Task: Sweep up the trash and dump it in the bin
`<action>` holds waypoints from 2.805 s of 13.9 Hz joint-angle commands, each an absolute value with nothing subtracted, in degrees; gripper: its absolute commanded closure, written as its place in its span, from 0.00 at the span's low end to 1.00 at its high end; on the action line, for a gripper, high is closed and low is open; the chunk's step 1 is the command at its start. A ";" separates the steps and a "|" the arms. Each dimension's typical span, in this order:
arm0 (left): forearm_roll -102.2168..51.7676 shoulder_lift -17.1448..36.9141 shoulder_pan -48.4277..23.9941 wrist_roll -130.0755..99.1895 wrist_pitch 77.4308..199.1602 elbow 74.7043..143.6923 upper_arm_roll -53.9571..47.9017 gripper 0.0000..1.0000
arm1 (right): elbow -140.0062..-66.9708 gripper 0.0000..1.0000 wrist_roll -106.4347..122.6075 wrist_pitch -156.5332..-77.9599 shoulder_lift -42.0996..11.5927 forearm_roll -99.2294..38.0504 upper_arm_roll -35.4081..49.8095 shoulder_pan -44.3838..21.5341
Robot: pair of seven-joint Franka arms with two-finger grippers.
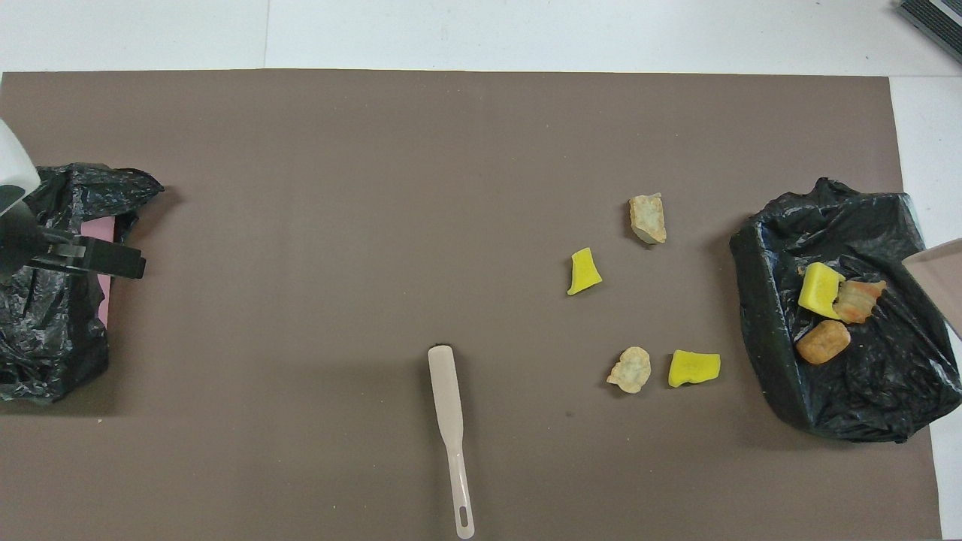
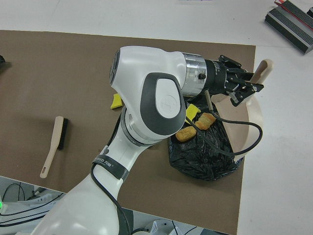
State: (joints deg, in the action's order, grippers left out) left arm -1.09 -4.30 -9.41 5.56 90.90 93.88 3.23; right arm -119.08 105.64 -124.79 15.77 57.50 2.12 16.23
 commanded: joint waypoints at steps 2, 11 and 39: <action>0.18 -5.36 -10.55 5.98 89.04 94.48 4.66 0.00 | -106.39 1.00 99.52 -113.33 7.85 48.10 7.01 16.26; 0.09 -5.27 -10.72 5.62 90.18 94.39 4.57 0.00 | -89.17 1.00 63.60 -96.72 -4.18 33.22 17.31 8.46; -0.44 -6.15 -10.81 5.36 89.56 96.24 4.48 0.00 | -73.39 1.00 -32.25 -108.10 -36.39 8.09 17.31 -22.59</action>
